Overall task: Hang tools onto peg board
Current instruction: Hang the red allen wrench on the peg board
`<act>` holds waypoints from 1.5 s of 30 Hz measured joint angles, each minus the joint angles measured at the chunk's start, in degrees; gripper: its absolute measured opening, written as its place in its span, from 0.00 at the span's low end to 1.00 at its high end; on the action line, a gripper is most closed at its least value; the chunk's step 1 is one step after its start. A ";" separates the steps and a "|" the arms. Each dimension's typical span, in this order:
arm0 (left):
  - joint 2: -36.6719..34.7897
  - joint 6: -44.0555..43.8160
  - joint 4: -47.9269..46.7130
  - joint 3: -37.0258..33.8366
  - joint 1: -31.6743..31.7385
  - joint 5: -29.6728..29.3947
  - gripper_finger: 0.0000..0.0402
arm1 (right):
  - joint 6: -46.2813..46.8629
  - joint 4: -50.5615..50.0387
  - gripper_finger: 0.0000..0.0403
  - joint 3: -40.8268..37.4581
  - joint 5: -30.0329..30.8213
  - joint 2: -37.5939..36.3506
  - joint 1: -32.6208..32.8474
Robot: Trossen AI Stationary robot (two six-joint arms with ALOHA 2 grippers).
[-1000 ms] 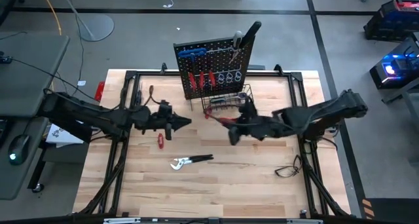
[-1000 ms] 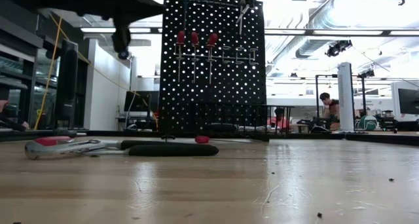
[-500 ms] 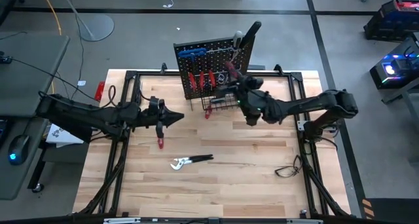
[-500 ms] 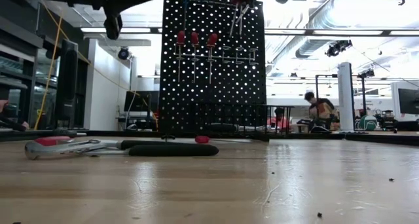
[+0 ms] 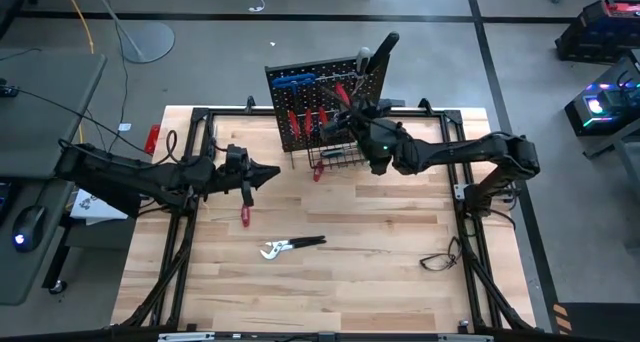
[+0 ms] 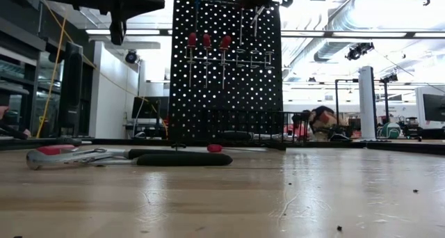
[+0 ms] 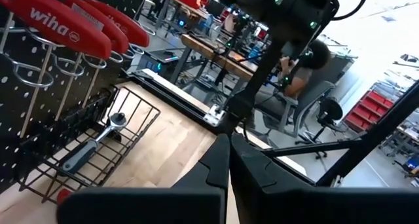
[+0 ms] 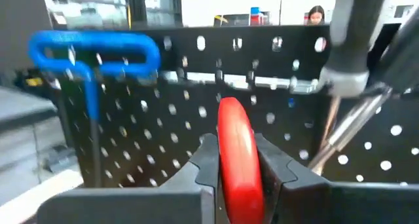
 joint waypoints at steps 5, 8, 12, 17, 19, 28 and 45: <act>0.00 -0.37 -0.22 0.00 0.00 -0.74 0.00 | 0.47 -4.07 0.09 0.00 0.24 0.04 -0.86; 0.00 -0.37 -0.30 0.00 0.00 -1.40 0.00 | 1.35 -5.72 0.09 -0.02 -0.89 0.03 -1.41; 0.00 -0.37 -0.34 0.02 0.00 -1.96 0.00 | 3.57 -6.90 0.09 0.00 -2.46 0.16 -2.24; 0.00 -0.39 -0.21 0.02 0.00 -2.23 0.00 | 4.63 -6.61 0.09 -0.12 -4.07 0.45 -2.64; 0.00 -0.39 -0.23 0.02 0.00 -2.29 0.00 | 3.68 -6.27 0.09 -0.11 -3.79 0.12 -2.38; 0.00 -0.39 -0.89 0.07 0.04 -2.64 0.00 | 11.01 -13.87 0.09 -0.11 -5.19 0.20 -2.74; 0.00 -0.39 -1.46 0.07 0.04 -2.69 0.00 | 17.16 -21.32 0.57 -0.11 -6.03 0.22 -2.68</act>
